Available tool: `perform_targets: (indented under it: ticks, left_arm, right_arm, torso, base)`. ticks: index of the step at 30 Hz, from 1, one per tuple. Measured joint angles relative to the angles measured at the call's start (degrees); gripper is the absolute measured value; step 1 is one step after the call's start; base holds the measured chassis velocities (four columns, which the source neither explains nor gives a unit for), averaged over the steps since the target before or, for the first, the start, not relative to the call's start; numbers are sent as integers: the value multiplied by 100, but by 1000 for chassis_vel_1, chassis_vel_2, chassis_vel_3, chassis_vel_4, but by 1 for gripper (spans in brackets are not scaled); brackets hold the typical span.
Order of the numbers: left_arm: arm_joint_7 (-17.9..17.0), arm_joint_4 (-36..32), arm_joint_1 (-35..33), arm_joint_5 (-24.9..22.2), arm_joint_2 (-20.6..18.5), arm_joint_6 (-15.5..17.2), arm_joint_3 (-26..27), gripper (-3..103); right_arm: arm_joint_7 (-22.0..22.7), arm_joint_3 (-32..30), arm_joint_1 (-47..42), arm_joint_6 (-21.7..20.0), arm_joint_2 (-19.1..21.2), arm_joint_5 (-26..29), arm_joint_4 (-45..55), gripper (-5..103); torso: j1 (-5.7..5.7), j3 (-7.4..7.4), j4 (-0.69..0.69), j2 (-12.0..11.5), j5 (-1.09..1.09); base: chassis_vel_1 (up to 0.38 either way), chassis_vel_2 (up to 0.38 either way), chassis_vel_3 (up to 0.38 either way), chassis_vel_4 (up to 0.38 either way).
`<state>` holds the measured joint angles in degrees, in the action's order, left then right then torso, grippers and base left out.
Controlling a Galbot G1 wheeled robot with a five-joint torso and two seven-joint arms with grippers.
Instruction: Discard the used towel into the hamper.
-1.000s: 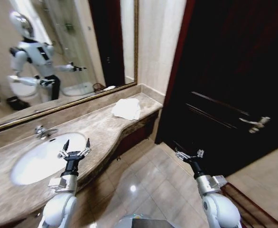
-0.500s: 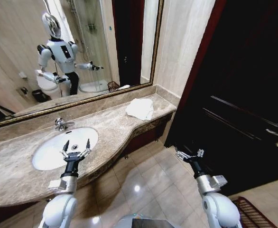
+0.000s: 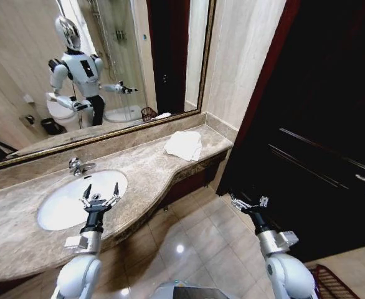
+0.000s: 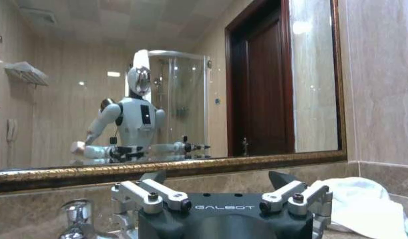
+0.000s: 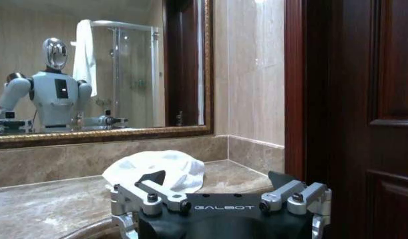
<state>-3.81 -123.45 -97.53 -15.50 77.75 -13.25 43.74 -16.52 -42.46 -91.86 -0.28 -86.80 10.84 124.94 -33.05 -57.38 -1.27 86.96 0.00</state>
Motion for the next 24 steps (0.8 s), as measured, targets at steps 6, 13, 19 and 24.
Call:
perform_targets:
  ticks: [6, 13, 19, 24]
  left_arm:
    - [-13, -32, -31, 36, -45, 139, 10, 100]
    - [-70, -302, -58, -129, -175, 957, 18, 100]
    - [69, -474, 145, -133, -305, 1342, 18, 100]
    - [264, -489, 240, -130, -307, 1391, 9, 100]
  right_arm:
    - [9, 3, -10, -1, -5, 1, 13, 100]
    - [5, 15, 14, 2, -9, -4, 9, 100]
    - [11, 18, 20, -3, -12, 7, 49, 100]
    - [11, 21, 33, -10, -11, 17, 55, 100]
  torso:
    - [1, 0, 0, 1, 0]
    - [1, 0, -1, 2, 0]
    - [0, -1, -1, 1, 1]
    - [0, -1, 0, 1, 0]
  base:
    - [-52, 55, 57, -53]
    - [-65, 82, 73, -74]
    - [-105, 113, 102, -110]
    - [-117, 99, 105, -99]
